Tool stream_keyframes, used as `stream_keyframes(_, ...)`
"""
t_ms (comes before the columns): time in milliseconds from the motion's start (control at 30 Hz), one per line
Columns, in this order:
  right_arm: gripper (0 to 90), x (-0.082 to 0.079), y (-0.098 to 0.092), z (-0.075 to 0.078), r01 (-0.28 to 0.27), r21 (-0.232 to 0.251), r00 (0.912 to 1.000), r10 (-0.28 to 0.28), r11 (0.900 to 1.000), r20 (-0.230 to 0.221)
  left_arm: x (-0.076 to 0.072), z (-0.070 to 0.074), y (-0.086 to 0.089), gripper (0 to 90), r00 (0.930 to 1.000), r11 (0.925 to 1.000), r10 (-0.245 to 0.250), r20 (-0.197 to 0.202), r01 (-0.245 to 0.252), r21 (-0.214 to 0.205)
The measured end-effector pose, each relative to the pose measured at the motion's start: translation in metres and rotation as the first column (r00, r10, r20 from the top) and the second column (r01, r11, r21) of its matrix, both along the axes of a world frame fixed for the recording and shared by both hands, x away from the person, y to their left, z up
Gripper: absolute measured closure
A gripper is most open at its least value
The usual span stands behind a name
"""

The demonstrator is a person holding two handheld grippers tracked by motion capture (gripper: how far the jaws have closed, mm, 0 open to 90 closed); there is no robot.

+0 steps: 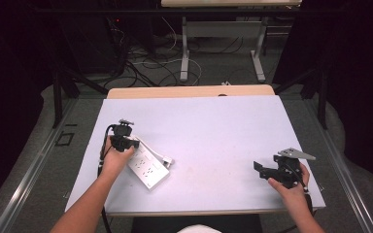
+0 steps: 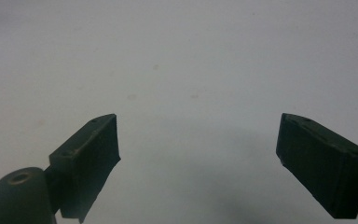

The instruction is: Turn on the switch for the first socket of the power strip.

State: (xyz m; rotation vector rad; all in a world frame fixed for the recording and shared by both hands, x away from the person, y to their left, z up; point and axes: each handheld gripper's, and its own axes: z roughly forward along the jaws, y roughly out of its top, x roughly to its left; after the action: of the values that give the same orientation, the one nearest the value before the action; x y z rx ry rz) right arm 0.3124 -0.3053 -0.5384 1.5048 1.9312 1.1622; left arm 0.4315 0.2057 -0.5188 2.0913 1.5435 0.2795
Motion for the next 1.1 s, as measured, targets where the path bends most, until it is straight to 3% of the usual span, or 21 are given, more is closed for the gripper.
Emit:
stream_keyframes(367,12.4,-0.0003,-0.0008,0.0005,0.001,-0.001,1.0,-0.001,1.0,0.006,0.0001,-0.0003,0.0035,89.9,0.9999,1.0,0.004,0.009,-0.004,0.005)
stream_keyframes(567,12.5,-0.001,-0.0016,0.0011,-0.003,0.0,1.0,0.003,1.0,0.004,-0.0009,-0.0004,0.0032,86.2,0.9993,0.9999,0.01,0.037,-0.011,0.011)
stream_keyframes(900,12.5,-0.0022,-0.0007,0.0017,-0.004,0.0,1.0,0.004,1.0,0.008,-0.0019,0.0015,0.0026,74.9,0.995,0.9996,-0.016,0.099,0.013,0.024)
stream_keyframes(1100,12.6,-0.0026,-0.0011,0.0017,-0.002,0.004,1.0,0.002,1.0,0.005,-0.0007,0.0008,0.0037,62.0,0.9928,0.9999,0.01,0.119,-0.011,0.009)
